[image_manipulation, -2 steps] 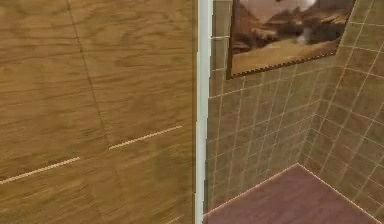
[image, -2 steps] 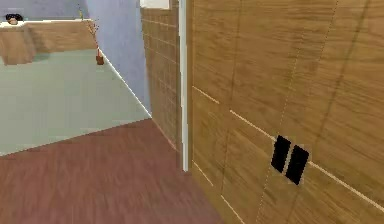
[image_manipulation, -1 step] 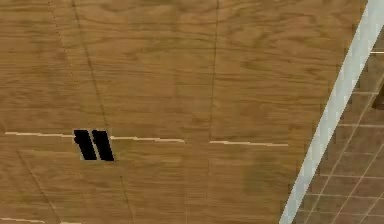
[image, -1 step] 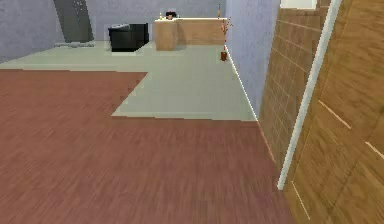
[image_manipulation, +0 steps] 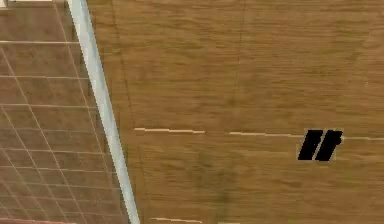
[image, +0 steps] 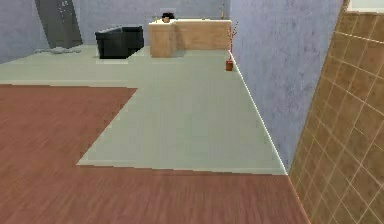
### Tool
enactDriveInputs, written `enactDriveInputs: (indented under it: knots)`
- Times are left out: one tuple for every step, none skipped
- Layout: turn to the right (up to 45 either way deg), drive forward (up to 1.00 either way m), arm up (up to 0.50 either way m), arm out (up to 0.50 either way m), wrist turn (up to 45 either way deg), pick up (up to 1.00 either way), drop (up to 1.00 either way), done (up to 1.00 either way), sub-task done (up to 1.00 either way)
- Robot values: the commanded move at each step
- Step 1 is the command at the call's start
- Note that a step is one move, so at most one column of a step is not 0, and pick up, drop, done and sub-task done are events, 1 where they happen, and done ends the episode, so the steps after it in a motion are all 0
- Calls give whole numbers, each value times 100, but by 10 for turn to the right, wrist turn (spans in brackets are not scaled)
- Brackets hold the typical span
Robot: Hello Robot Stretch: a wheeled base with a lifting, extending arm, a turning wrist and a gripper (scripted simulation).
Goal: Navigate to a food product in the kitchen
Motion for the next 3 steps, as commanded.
enactDriveInputs:
  knots:
    - [0, 100, 0, 0, 0, 0, 0, 0, 0]
    - [-30, 0, 0, 0, 0, 0, 0, 0, 0]
    - [0, 100, 0, 0, 0, 0, 0, 0, 0]
